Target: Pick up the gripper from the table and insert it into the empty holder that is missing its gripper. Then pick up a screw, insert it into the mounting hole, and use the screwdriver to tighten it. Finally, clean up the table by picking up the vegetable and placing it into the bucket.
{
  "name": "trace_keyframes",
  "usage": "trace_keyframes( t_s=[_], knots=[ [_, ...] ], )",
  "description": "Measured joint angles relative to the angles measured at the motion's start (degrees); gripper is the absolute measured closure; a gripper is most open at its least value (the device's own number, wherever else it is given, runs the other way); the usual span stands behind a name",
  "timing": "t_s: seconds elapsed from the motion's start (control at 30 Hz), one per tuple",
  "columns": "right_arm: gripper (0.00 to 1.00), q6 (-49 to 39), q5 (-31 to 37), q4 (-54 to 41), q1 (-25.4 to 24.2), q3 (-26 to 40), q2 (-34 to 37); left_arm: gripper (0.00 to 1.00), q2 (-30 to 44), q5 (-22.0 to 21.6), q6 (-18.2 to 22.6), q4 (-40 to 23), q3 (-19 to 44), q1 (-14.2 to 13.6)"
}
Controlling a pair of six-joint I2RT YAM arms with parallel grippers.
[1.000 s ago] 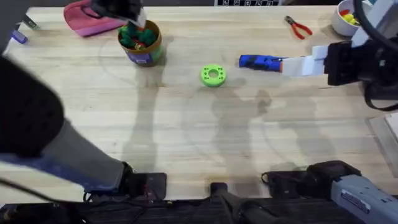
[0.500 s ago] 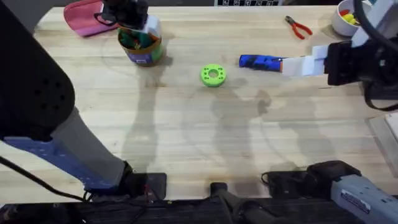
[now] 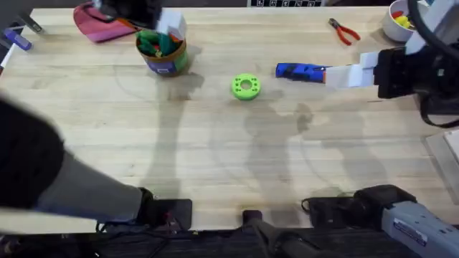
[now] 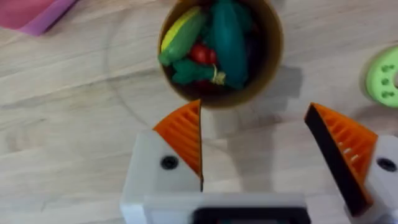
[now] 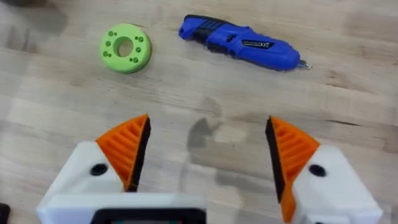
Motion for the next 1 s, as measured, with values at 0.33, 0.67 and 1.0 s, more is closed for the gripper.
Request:
trace_keyframes(
  t_s=[0.33, 0.67, 1.0],
  knots=[
    [0.008, 0.00, 0.00, -1.30, 0.00, 0.00, -0.09, 0.013, -14.89, 0.14, -0.51, -10.10, 0.80, -1.18],
    [0.007, 0.00, 0.00, -4.64, 0.00, -0.02, -3.74, 0.013, -26.27, 0.50, -7.11, -5.96, -17.59, -12.35],
    [0.007, 0.00, 0.01, -6.34, 0.00, -0.02, -4.02, 0.014, -37.42, 0.79, -14.23, -1.67, -32.33, -16.53]
  ],
)
